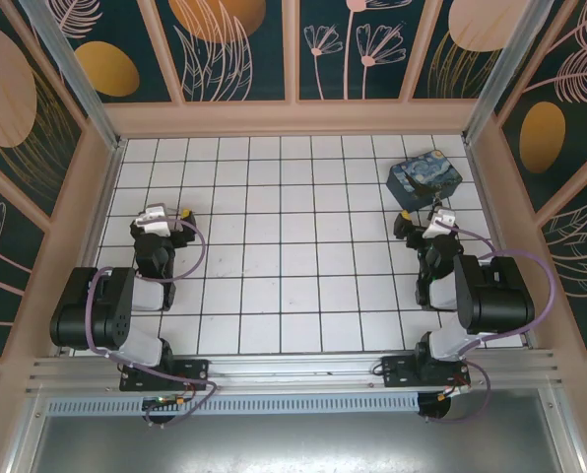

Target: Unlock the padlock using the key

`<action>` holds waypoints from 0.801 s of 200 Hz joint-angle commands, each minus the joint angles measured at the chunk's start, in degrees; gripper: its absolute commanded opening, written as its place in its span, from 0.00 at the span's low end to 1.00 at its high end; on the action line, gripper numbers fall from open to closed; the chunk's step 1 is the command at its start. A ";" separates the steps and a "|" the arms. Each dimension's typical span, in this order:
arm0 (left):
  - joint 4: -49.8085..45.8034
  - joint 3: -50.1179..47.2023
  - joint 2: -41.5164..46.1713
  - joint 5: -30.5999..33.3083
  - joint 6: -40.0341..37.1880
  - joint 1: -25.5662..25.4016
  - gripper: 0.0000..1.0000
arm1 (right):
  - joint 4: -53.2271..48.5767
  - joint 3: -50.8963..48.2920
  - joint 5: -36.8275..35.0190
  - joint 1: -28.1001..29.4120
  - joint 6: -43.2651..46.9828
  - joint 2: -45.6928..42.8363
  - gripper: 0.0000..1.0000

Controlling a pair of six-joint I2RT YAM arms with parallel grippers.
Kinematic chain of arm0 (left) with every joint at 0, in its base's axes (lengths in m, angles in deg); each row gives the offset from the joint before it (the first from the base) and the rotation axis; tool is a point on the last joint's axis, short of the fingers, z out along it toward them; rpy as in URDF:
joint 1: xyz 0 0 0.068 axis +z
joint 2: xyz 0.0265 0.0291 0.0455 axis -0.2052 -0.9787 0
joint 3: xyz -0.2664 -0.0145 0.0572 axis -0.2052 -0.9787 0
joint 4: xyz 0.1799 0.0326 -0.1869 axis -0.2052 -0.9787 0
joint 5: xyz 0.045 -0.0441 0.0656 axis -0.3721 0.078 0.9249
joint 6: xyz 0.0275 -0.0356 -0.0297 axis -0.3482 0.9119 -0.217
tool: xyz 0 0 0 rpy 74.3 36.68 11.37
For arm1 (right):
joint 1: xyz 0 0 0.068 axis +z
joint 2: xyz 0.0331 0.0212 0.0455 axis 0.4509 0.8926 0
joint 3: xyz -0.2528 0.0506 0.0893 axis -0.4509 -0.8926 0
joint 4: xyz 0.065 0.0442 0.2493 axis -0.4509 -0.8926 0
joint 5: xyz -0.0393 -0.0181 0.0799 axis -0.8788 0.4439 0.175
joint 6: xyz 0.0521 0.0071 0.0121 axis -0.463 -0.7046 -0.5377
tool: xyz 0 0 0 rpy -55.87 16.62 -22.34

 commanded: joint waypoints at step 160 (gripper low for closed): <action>1.18 0.52 0.21 -1.07 -0.47 0.38 0.99 | 1.52 0.81 0.76 0.02 0.13 -0.18 0.99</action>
